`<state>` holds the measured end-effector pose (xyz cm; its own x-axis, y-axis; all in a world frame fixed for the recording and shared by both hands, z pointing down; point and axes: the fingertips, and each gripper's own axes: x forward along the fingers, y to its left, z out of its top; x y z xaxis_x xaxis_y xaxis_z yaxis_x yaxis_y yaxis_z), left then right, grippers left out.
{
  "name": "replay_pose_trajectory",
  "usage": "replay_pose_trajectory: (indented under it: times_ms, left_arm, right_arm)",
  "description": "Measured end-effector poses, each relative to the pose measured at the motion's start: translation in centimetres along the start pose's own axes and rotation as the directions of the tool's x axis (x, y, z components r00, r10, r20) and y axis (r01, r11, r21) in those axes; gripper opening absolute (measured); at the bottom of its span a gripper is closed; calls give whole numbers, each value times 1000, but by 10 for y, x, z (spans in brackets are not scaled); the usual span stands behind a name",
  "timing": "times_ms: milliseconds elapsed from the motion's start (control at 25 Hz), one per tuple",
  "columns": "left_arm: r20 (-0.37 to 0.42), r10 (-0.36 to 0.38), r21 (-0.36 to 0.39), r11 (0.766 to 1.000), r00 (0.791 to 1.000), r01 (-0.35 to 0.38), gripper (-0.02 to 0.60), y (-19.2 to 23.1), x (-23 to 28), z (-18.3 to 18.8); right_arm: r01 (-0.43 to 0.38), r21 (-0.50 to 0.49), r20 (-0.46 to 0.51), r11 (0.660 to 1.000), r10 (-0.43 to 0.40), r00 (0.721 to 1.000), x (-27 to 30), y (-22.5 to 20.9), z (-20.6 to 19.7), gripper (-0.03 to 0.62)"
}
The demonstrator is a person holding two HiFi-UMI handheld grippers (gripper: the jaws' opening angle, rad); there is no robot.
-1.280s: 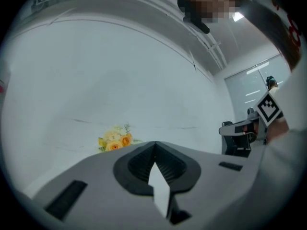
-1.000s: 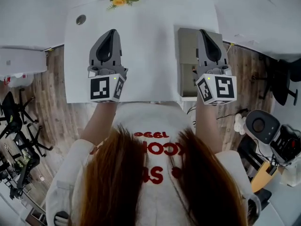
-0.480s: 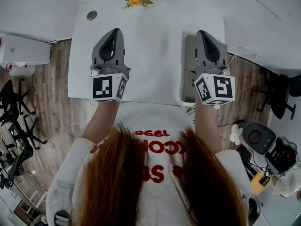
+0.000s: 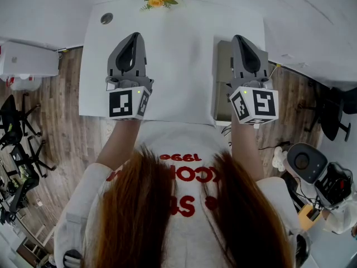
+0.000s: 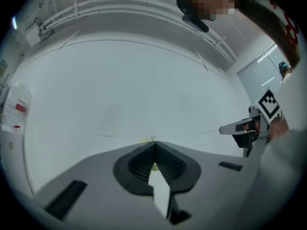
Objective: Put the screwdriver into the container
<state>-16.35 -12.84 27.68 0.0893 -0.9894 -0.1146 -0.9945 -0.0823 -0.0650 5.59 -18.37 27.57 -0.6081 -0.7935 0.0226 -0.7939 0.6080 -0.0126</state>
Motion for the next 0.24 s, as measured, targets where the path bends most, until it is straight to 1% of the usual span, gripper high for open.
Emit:
replay_pose_trajectory:
  times_ms: [240]
  left_arm:
    - [-2, -5, 3, 1000, 1000, 5, 8, -5, -1, 0]
  right_arm:
    - [-4, 3, 2, 1000, 4, 1000, -3, -2, -1, 5]
